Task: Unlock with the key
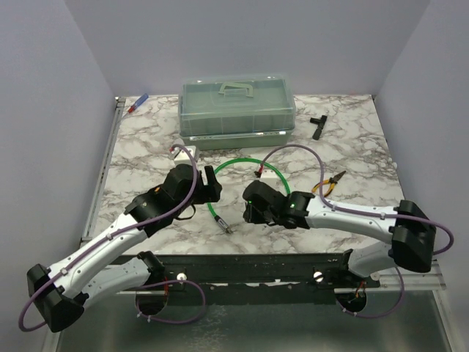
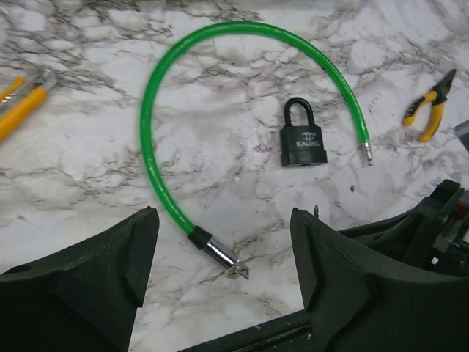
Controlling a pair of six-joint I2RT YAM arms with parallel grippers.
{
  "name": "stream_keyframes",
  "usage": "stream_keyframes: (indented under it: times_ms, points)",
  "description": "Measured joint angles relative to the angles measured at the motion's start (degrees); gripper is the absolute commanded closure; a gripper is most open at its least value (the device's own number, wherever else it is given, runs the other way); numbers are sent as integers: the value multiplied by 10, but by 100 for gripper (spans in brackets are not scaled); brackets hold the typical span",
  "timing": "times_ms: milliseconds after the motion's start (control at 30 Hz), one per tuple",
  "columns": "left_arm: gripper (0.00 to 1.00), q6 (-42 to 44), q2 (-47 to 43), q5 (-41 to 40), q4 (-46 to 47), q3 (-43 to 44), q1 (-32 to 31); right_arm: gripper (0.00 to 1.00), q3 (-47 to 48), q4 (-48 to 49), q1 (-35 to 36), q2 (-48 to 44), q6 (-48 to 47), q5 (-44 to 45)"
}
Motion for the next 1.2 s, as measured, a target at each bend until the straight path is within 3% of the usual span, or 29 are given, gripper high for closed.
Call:
stream_keyframes:
  times_ms: [400, 767, 1200]
  points:
    - [35, -62, 87, 179, 98, -2, 0, 80, -106, 100, 0, -173, -81, 17]
    - [47, -86, 142, 300, 198, -8, 0, 80, -115, 124, 0, -203, -107, 19]
    - [67, -93, 174, 337, 250, -22, 0, 80, -115, 131, 0, -206, -114, 18]
